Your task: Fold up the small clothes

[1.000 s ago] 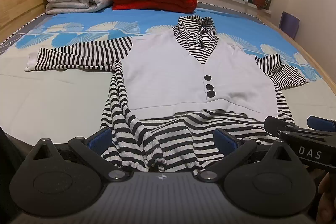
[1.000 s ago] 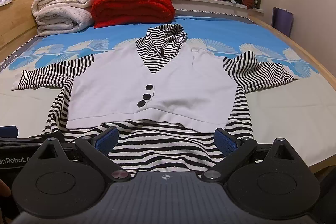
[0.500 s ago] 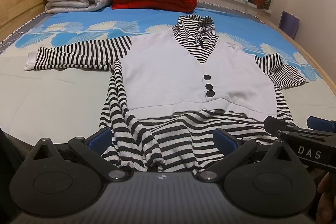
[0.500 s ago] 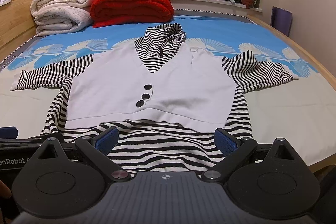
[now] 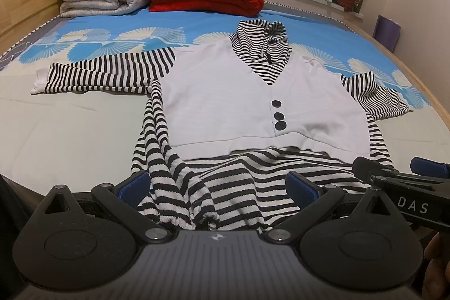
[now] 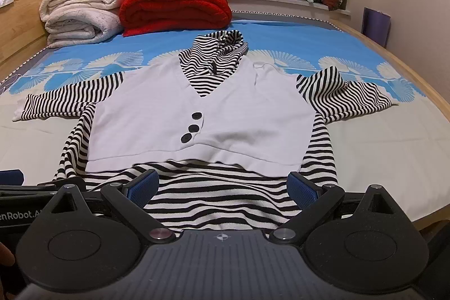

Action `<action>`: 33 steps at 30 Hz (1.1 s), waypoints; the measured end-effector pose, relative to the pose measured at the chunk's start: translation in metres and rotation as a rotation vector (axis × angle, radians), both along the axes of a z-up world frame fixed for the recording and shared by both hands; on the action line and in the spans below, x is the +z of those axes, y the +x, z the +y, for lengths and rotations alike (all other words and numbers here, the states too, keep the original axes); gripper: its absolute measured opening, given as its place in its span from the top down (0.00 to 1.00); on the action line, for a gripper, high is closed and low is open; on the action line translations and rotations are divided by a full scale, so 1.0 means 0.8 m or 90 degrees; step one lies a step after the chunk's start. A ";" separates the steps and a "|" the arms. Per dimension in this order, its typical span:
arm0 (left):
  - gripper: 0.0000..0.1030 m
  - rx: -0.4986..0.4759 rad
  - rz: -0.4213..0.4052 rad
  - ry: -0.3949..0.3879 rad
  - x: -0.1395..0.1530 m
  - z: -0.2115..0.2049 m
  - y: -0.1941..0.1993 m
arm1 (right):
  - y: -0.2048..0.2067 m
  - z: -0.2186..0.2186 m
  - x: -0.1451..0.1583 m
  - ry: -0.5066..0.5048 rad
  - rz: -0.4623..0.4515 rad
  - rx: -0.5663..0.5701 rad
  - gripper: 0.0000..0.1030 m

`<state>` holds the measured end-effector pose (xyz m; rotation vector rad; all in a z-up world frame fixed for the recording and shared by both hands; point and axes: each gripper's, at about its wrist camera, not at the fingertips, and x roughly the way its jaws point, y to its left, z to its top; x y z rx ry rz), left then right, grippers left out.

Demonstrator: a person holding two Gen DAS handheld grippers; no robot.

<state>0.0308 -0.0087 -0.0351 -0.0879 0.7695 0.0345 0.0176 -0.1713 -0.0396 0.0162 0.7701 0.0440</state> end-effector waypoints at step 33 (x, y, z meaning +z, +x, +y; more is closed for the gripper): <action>0.77 0.300 0.019 -0.147 -0.011 0.413 0.318 | 0.122 -0.046 0.112 0.058 -0.183 0.058 0.28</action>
